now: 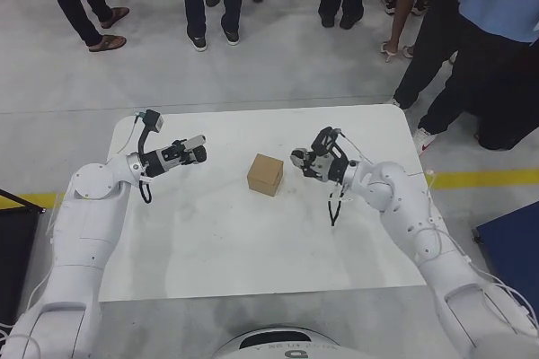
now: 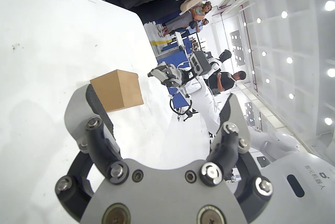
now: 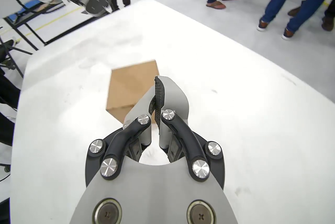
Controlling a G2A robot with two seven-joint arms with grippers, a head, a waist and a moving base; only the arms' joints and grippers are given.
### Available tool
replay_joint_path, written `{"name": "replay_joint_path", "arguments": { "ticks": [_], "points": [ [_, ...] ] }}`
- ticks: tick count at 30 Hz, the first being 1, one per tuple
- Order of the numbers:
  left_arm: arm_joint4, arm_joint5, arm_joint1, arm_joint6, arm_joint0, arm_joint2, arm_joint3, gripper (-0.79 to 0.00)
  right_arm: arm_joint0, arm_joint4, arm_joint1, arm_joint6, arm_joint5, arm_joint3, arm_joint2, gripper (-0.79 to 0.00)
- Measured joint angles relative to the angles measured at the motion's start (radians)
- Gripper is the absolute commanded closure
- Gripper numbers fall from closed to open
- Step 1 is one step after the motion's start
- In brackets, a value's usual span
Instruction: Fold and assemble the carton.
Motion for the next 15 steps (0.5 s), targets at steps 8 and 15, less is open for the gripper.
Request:
{"name": "replay_joint_path", "arguments": {
  "ticks": [8, 15],
  "points": [
    [0.0, 0.0, 0.0, 0.0, 0.0, 0.0, 0.0, -0.785, 0.018, 0.026, -0.032, 0.067, 0.03, 0.033, -0.098, 0.0],
    [0.0, 0.0, 0.0, 0.0, 0.0, 0.0, 0.0, -0.785, 0.05, 0.023, -0.052, 0.041, 0.027, 0.054, -0.142, 0.0]
  ]
}}
